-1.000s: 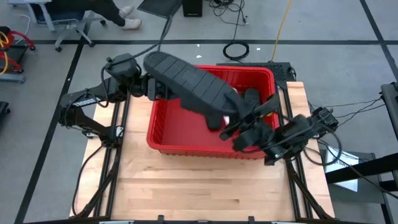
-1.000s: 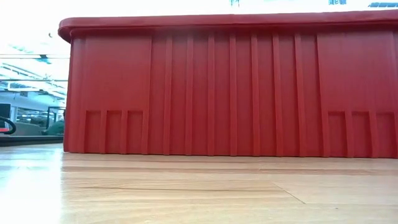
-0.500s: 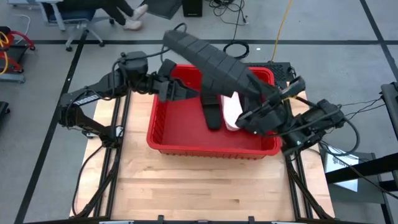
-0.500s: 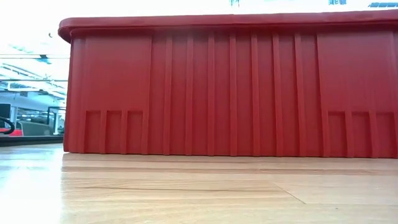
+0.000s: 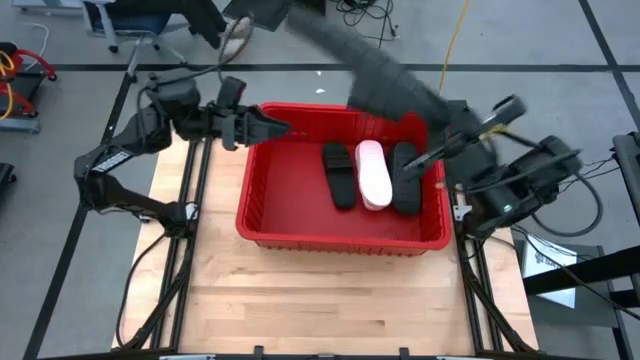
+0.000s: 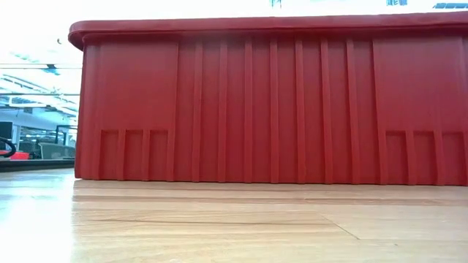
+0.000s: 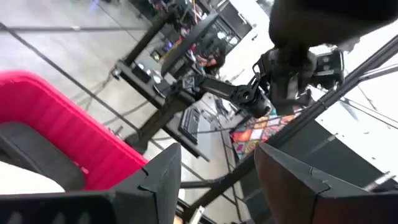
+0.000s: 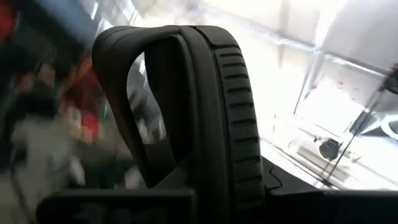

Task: Pick and place slides into bin
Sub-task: Put the black slide into the red container

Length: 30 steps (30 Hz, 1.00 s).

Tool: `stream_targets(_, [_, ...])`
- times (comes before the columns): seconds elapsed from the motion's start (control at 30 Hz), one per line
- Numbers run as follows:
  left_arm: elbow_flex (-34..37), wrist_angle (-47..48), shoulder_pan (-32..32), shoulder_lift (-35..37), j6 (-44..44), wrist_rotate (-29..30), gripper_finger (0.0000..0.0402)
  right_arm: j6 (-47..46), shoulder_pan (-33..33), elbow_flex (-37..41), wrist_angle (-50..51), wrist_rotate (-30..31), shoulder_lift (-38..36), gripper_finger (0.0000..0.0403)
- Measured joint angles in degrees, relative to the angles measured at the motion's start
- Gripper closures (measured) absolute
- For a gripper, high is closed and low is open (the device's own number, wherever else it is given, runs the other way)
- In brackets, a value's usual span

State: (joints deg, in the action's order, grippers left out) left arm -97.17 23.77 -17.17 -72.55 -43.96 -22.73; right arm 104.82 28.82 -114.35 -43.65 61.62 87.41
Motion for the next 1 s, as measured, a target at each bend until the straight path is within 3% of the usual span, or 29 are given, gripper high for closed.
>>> stream_targets(0.23, [0.00, 1.37, 0.22, 2.77, 1.01, 1.83, 0.0204, -18.80, -2.67, -7.60, 0.40, -14.73, -0.10, 0.0365])
stream_targets(0.33, [0.00, 1.35, 0.47, 3.71, 1.48, 1.83, 0.0204, -31.46, -4.83, -12.15, 7.40, -18.63, -0.23, 0.0365])
stream_targets(0.47, [0.00, 1.33, 0.46, 4.25, 1.50, 1.84, 0.0204, -48.47, -8.10, -18.93, 21.45, -31.53, -0.93, 0.0365])
stream_targets(0.6, [0.02, 1.47, 0.46, 4.50, 1.83, 1.83, 0.0204, -55.33, -12.27, -19.91, 21.54, -36.17, -2.07, 0.0365])
stream_targets(0.8, [0.02, 1.81, 0.46, 4.47, 1.83, 1.80, 0.0204, -59.83, -16.97, -20.67, 28.90, -34.42, -2.95, 0.0365])
stream_targets(1.0, [0.02, 1.79, 0.46, 4.47, 1.83, 1.80, 0.0204, -56.34, -20.44, -20.65, 39.08, -16.59, -3.49, 0.0364])
